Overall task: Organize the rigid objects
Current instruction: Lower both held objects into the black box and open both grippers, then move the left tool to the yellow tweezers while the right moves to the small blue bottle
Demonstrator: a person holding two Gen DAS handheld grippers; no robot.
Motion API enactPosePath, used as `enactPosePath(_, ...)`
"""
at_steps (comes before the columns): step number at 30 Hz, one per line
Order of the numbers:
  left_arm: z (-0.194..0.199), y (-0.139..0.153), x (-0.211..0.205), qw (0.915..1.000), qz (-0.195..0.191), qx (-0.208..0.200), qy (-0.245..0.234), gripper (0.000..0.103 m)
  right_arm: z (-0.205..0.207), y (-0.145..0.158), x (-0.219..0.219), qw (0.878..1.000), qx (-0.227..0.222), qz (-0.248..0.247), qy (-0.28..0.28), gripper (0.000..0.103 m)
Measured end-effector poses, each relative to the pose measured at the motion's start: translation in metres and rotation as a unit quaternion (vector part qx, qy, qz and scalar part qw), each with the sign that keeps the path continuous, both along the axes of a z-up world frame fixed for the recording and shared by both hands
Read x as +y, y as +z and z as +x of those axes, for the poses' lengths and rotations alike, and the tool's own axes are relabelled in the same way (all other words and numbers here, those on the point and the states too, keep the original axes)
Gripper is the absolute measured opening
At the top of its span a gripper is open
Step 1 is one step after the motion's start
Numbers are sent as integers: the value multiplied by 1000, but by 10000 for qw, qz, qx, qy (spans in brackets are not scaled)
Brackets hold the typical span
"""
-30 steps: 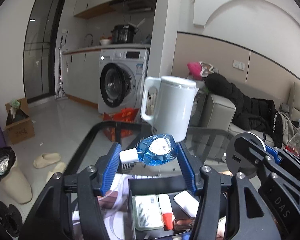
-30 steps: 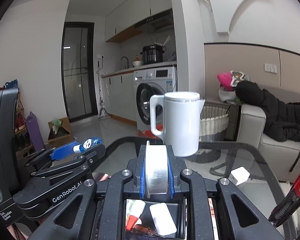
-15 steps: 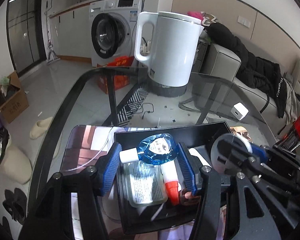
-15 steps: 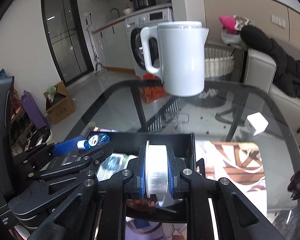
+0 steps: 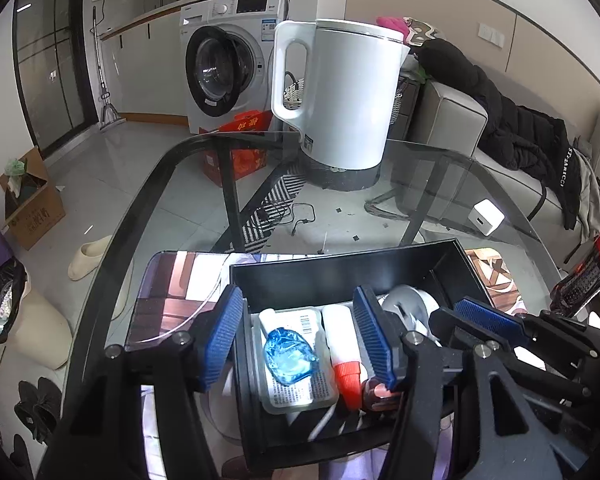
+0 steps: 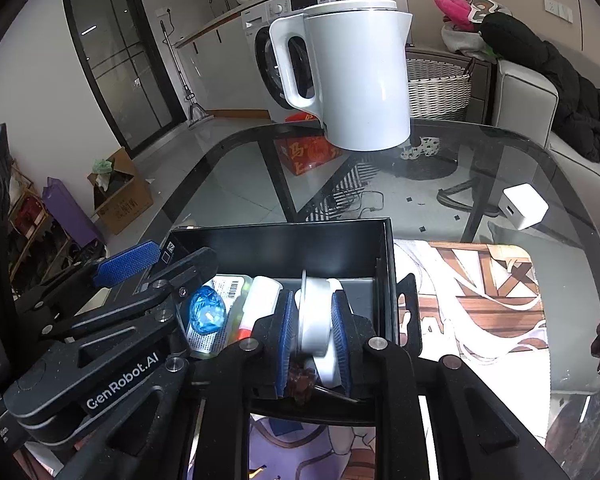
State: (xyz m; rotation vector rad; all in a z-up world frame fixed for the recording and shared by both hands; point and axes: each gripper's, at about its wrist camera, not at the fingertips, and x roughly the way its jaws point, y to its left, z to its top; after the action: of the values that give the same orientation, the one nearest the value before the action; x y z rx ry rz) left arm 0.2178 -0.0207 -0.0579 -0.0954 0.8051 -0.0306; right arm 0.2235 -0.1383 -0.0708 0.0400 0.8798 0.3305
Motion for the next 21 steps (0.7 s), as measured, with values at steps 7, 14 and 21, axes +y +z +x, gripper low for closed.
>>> enactPosePath(7,-20,17,1,9998,-7,-156,-98,71,-19,18,-13,9996,-129,243,29,40)
enactPosePath(14,-73,32,-5,9981,231,-7,-564,72,-69,38,-34,9987,214,400,254,51)
enactPosePath(21,-112,10,-23,9887,320,711,-1278,73,-126,9,-32,9897,1172,416,710,51)
